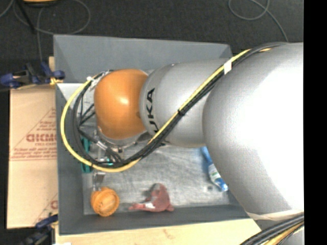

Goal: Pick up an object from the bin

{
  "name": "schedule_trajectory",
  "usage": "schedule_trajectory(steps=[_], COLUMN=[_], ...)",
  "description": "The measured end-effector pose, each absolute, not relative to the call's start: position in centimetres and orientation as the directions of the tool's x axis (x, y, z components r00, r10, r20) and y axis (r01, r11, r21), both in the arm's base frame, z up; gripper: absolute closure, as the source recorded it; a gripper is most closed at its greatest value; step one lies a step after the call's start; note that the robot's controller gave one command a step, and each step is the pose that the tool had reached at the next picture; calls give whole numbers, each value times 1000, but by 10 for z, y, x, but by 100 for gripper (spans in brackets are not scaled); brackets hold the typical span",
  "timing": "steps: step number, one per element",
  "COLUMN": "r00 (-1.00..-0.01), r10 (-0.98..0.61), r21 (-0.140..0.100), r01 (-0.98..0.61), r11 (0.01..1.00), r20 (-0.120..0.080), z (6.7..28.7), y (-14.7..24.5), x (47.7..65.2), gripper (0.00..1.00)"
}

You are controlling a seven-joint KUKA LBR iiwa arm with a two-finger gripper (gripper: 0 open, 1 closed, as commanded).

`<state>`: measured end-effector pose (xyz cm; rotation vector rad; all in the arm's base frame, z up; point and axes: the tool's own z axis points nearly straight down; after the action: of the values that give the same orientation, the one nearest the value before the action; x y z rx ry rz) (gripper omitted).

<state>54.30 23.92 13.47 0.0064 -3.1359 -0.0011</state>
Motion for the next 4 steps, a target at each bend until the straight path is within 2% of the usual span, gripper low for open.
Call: schedule_trajectory(steps=[1, 2, 3, 4], r00=[-1000, -979, -984, -890], r10=[0, -203, -178, -457], r21=[3, 7, 2, -1], r01=[0, -203, -178, -457], r11=[1000, 979, 984, 890], r20=[-2, -27, -2, 0], z=[139, 131, 123, 134], y=[238, 240, 236, 226], x=[545, 502, 483, 475], gripper=[0, 0, 0, 0])
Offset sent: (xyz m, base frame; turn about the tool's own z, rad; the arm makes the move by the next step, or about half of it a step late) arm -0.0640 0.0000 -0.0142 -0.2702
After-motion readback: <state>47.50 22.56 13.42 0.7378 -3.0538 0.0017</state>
